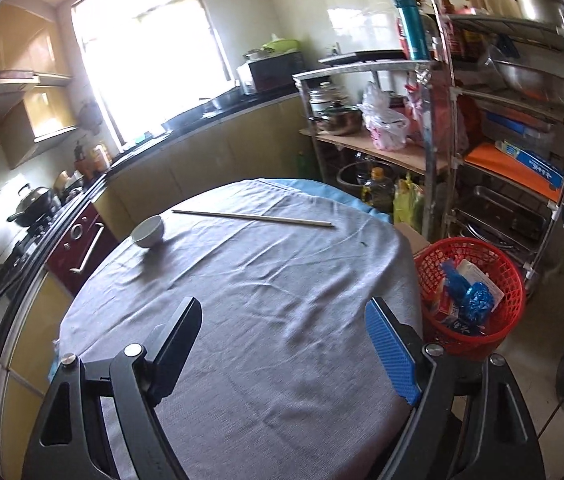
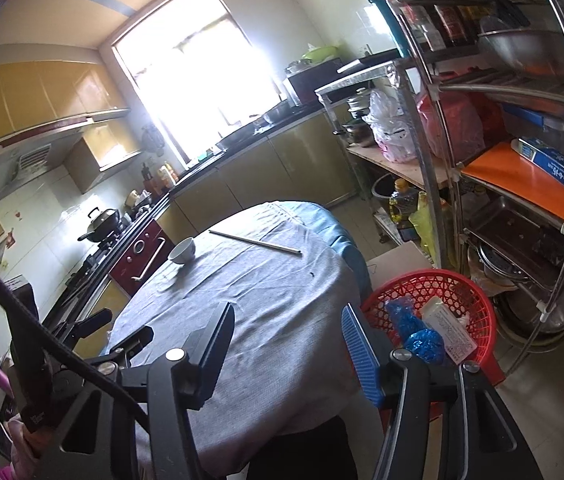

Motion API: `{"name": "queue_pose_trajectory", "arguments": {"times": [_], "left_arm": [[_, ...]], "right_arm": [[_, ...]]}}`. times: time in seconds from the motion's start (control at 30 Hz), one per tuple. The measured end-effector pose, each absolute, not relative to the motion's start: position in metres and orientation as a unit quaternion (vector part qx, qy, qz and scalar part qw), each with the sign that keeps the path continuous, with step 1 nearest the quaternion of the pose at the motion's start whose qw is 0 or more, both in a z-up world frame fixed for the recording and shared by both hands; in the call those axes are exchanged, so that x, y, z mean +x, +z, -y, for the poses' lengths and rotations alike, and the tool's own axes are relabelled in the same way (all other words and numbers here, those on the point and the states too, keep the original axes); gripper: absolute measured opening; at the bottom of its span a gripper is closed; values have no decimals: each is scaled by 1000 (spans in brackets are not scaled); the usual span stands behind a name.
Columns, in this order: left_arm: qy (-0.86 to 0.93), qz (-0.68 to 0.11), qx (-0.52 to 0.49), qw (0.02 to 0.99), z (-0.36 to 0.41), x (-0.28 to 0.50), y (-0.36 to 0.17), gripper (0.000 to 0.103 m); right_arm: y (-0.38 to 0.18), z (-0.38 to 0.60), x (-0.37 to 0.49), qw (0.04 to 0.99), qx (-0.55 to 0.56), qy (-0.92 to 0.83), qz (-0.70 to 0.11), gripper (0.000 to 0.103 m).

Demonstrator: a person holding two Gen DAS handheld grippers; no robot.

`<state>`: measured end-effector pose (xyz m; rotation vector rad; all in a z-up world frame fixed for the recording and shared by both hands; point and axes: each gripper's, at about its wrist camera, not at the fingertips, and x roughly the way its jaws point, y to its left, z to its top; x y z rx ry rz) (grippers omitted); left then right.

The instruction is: Collect trash

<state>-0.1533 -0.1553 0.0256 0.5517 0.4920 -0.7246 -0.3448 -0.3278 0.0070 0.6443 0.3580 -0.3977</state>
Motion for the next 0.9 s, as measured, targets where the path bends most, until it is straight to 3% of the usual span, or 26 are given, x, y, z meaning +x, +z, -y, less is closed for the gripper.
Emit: {"name": "queue_pose_trajectory", "arguments": {"times": [0.9], "left_arm": [[-281,-202,212,914,68,-176,66,84]], "right_arm": [[38,272,-361,941,270,-149,-142,63]]}}
